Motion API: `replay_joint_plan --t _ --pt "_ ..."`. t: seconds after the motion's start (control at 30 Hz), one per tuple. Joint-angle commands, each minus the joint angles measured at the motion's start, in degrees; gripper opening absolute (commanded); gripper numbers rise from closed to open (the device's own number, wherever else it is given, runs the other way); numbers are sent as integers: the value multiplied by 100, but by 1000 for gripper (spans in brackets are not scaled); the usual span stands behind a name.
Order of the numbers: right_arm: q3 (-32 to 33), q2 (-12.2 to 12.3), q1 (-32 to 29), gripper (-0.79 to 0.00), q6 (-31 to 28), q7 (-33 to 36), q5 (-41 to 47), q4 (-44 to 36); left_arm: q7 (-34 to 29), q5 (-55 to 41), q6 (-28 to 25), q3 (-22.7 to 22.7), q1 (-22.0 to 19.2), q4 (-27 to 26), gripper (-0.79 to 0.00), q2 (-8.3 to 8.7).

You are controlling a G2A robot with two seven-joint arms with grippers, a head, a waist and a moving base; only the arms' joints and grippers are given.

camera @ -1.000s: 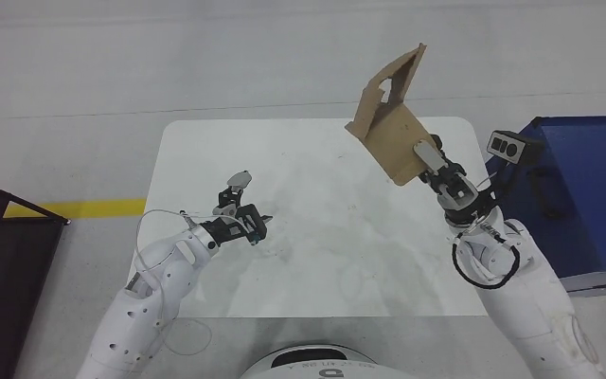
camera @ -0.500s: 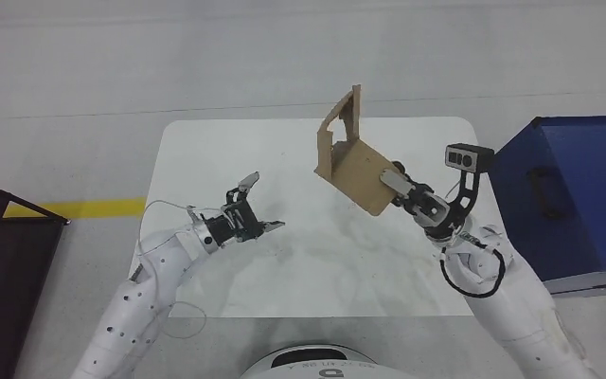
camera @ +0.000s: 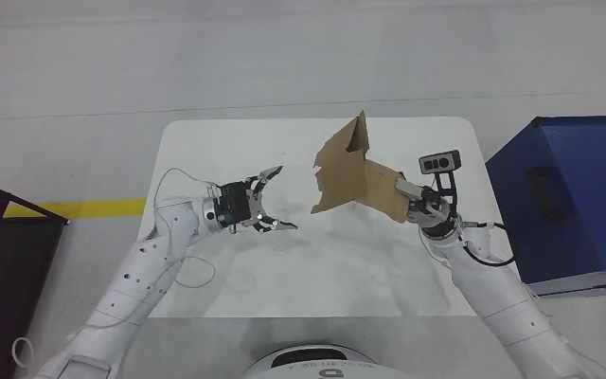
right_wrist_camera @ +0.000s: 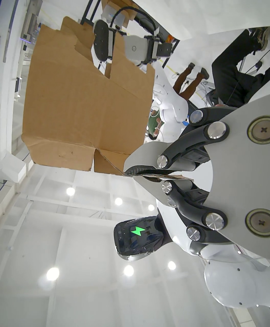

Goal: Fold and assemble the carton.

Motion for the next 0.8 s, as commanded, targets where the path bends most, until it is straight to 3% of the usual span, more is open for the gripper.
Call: replay_joint_plan --t 0.0,0.07,0.1,0.23,0.27,0.4,0.77 --pt "-28 -28 46 -785 122 120 84 39 -260 81 358 93 -47 -23 0 -30" --pt "-75 -64 100 -785 247 245 167 67 -261 -106 436 191 -104 -26 0 -68" --pt "-86 -82 129 -785 286 283 197 92 -221 -174 463 215 -154 -3 -37 -81" --pt "-151 -150 206 -785 328 326 177 179 -26 -239 829 222 -270 4 -296 -102" --pt "-167 -165 224 -785 326 321 146 220 4 -238 934 213 -262 -22 -406 -102" --pt "-207 -220 274 -785 336 244 66 326 183 -203 1123 129 -221 -95 -465 -75" --pt "-289 -308 326 -785 443 -115 -772 525 318 62 1290 -201 -140 -31 -456 49"
